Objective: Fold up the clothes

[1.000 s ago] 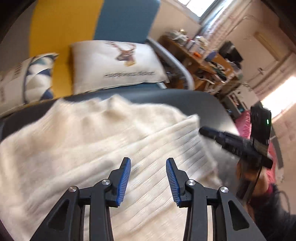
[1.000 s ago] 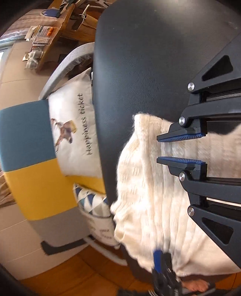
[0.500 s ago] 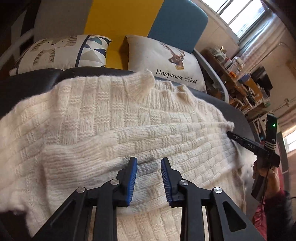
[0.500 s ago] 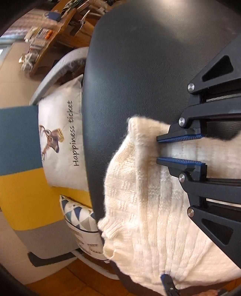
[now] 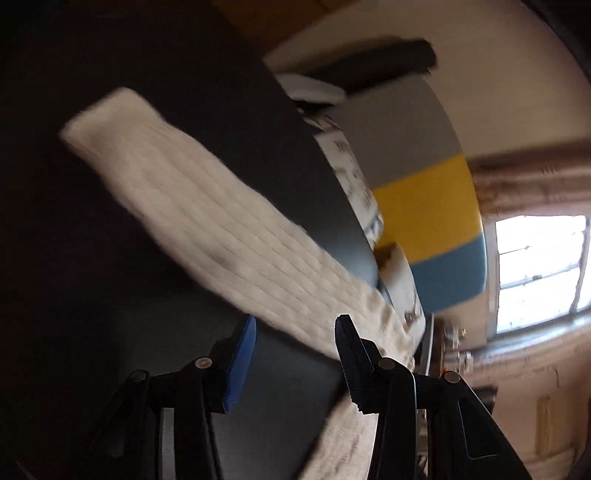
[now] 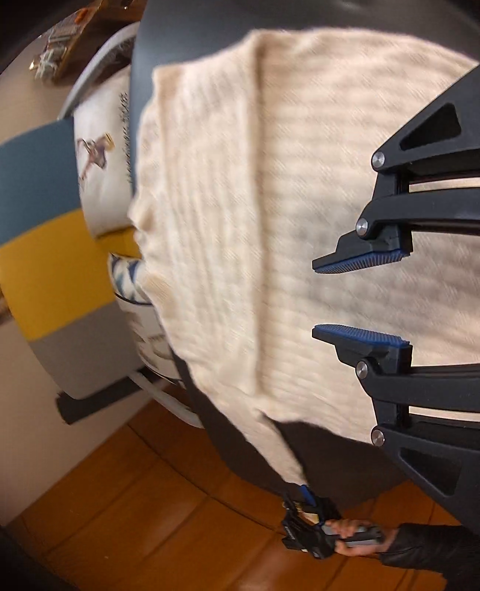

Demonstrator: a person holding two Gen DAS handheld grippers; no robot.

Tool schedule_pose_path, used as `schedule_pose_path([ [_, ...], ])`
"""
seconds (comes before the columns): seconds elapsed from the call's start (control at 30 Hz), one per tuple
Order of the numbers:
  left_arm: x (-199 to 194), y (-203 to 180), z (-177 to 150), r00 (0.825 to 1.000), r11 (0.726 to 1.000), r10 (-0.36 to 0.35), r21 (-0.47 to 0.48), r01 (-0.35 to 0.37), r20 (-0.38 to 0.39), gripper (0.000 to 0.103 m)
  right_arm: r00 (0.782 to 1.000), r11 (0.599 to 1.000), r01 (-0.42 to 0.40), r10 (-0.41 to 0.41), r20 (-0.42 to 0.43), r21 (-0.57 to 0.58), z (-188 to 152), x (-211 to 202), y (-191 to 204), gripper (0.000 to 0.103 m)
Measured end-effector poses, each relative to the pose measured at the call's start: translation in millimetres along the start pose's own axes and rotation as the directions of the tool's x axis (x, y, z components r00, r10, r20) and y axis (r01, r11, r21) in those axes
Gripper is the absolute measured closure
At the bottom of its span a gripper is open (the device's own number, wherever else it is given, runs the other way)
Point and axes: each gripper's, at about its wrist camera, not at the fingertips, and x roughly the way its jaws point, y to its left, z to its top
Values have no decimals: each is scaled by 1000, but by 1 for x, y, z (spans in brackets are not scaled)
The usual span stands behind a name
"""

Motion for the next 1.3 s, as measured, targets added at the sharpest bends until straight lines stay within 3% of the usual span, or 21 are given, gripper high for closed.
schedule_pose_path([
  [0.1, -29, 52, 39, 995, 992, 57, -117, -48, 79, 58, 999, 1000, 4, -5, -54, -2, -16, 17, 16, 74],
  [0.23, -36, 91, 70, 993, 974, 73, -219, -51, 91, 58, 995, 999, 29, -26, -99, 33, -23, 31, 20, 74],
  [0.5, 2, 97, 89, 998, 971, 33, -238, -20, 49, 58, 992, 993, 93, -87, -95, 68, -17, 28, 17, 74],
  [0.67, 12, 94, 92, 995, 956, 33, -292, -4, 94, 56, 992, 991, 108, -102, -79, 76, -15, 26, 15, 74],
  [0.73, 14, 90, 93, 991, 954, 66, -299, -30, 113, 63, 991, 991, 115, -109, -81, 75, -16, 27, 14, 74],
  [0.77, 16, 87, 94, 989, 952, 98, -299, -60, 115, 77, 990, 990, 116, -110, -85, 75, -17, 28, 14, 74],
  [0.83, 21, 86, 94, 982, 939, 152, -326, -109, 109, 95, 989, 990, 121, -114, -95, 72, -20, 31, 13, 74],
  [0.9, 22, 88, 94, 980, 926, 159, -361, -107, 119, 96, 988, 990, 124, -117, -98, 64, -23, 32, 13, 74],
  [1.07, 25, 59, 89, 978, 945, 133, -318, -75, 163, 98, 989, 990, 121, -115, -94, 71, -25, 29, 6, 74],
  [1.3, 46, -53, 53, 990, 991, -69, -108, 83, 122, 98, 993, 986, 105, -96, -70, 131, -26, 20, -13, 74],
])
